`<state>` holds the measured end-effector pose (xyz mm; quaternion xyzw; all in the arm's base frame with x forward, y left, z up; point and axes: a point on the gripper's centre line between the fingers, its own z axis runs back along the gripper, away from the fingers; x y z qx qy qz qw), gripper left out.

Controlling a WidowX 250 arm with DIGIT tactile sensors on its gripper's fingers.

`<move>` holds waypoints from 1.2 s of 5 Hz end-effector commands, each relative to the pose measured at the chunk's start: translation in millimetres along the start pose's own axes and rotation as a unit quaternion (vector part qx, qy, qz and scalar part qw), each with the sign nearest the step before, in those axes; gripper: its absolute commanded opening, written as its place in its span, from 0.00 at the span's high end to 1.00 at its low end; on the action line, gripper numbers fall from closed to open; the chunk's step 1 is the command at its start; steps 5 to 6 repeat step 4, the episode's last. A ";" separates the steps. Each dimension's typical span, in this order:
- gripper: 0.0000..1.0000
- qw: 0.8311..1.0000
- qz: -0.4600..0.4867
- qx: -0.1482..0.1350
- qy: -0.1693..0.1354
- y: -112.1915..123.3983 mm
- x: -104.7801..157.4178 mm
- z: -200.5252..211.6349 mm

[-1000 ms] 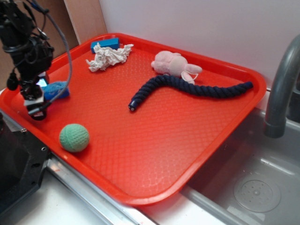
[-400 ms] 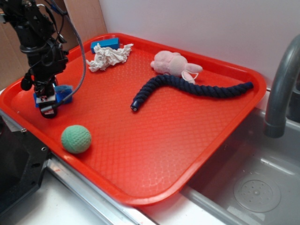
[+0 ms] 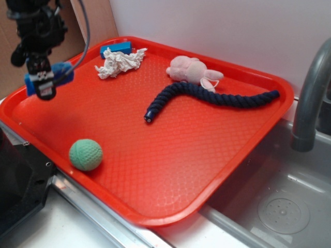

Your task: Grab the blue sponge.

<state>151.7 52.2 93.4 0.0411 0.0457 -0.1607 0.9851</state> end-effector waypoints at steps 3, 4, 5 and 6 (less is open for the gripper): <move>1.00 0.980 0.181 -0.012 -0.079 -17.0 38.1 128.7; 1.00 0.973 0.210 0.014 -0.095 -15.5 25.2 127.2; 1.00 0.973 0.210 0.014 -0.095 -15.5 25.2 127.2; 1.00 0.973 0.210 0.014 -0.095 -15.5 25.2 127.2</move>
